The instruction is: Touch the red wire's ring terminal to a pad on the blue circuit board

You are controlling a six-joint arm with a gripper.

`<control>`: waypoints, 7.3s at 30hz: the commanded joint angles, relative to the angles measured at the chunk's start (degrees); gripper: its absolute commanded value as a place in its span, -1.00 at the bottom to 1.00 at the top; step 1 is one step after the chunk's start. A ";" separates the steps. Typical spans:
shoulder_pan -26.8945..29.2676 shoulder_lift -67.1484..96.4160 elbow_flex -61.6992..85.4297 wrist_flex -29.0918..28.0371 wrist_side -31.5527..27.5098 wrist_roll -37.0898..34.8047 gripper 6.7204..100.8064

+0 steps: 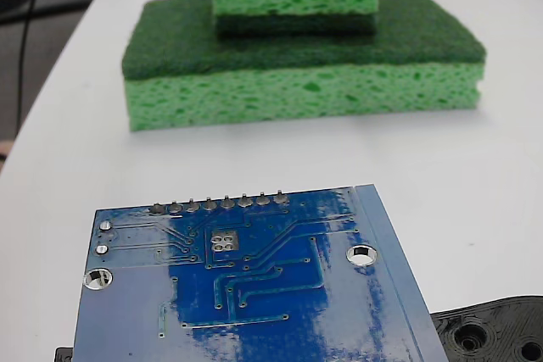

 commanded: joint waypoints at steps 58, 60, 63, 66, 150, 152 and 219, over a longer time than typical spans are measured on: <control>9.58 -53.79 -37.00 10.55 -12.22 -18.54 0.99; 9.58 -54.14 -37.00 10.37 -12.22 -18.54 0.99; 9.58 -54.84 -37.00 9.93 -12.22 -18.28 0.99; 9.49 -55.37 -37.00 9.76 -12.30 -18.11 0.99; 5.98 -57.22 -41.92 14.59 -7.03 -14.68 0.99; 5.80 -54.84 -41.84 14.85 -6.33 -14.41 0.99; -13.27 26.89 34.45 -8.26 5.80 6.33 0.99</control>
